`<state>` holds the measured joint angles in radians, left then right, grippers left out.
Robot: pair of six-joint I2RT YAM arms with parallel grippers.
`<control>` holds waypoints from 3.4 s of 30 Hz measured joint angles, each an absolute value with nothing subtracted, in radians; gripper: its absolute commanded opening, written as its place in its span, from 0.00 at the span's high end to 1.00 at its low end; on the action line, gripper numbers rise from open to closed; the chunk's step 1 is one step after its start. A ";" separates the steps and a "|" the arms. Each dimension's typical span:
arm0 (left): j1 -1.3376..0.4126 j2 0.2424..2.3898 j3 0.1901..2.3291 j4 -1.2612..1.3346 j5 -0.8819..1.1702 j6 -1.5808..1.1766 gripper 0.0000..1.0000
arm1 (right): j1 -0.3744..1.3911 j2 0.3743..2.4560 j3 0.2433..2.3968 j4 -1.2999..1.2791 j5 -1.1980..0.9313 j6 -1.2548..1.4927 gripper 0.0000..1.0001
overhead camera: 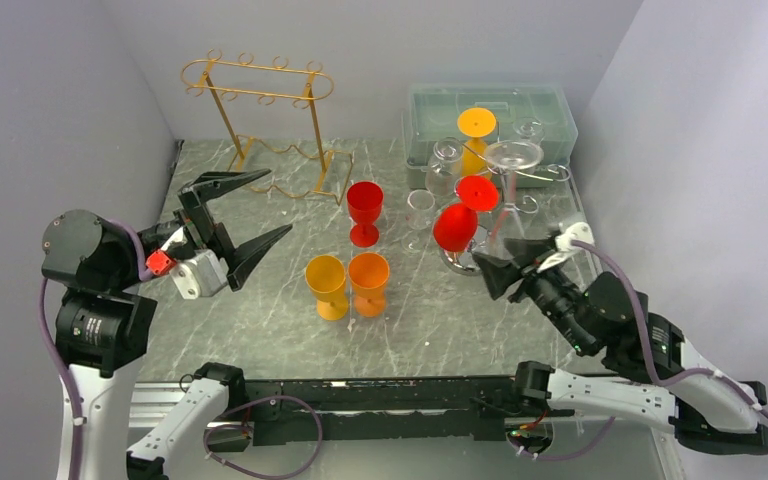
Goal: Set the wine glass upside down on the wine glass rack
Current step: Turn the wine glass upside down at the wine rack.
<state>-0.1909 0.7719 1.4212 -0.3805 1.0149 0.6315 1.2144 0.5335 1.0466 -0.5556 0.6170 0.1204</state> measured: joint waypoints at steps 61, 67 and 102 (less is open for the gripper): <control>-0.191 0.789 1.312 -0.442 1.011 0.741 0.25 | 0.392 0.672 0.561 -0.177 0.414 0.279 1.00; -0.191 0.788 1.312 -0.442 1.011 0.741 0.25 | 0.375 0.693 0.561 -0.129 0.329 0.271 1.00; -0.191 0.788 1.312 -0.442 1.011 0.741 0.25 | 0.376 0.408 0.408 -0.187 0.174 0.201 1.00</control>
